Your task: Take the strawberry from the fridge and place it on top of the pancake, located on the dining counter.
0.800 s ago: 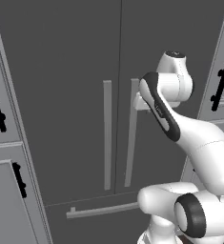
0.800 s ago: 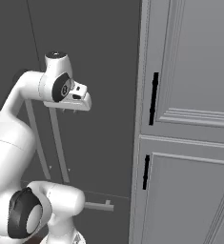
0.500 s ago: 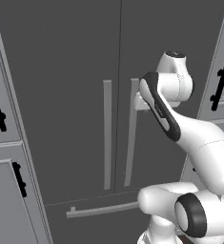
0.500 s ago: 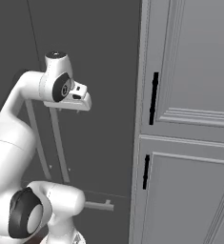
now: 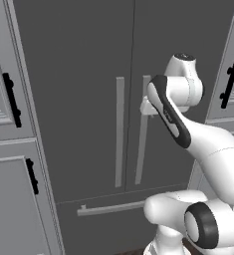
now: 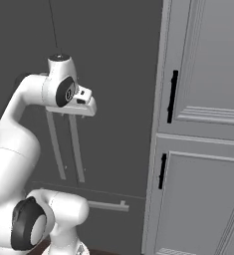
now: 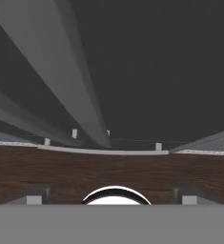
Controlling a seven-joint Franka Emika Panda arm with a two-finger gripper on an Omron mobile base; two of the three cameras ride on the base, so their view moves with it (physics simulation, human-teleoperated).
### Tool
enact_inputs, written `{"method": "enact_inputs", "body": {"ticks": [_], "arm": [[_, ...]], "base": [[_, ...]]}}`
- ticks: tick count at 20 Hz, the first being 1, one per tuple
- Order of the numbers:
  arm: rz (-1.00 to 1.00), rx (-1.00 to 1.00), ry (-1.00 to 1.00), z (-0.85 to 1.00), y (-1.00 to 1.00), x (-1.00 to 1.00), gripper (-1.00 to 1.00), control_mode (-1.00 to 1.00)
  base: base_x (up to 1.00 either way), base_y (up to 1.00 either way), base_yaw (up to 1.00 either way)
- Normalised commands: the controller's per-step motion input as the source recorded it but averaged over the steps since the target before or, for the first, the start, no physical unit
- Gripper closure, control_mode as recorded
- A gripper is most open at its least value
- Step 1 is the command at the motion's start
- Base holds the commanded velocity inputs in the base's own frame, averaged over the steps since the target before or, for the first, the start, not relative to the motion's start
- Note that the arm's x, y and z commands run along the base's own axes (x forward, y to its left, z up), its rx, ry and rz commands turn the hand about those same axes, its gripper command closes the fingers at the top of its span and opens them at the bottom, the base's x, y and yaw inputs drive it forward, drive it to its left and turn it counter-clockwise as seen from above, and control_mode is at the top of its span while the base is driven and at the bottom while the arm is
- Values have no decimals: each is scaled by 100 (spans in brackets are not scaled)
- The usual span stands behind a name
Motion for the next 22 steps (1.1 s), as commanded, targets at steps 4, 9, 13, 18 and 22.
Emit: {"method": "enact_inputs", "body": {"ticks": [4, 9, 13, 18, 22], "arm": [[0, 0, 0, 0, 0, 0, -100, 100], [0, 0, 0, 0, 0, 0, -100, 100], [0, 0, 0, 0, 0, 0, -100, 100], [0, 0, 0, 0, 0, 0, -100, 100], [0, 0, 0, 0, 0, 0, -100, 100]], "base": [[-1, 53, 0], [-13, 20, 0], [-45, 0, -2], [-52, 3, 0], [-54, 0, 0]]}}
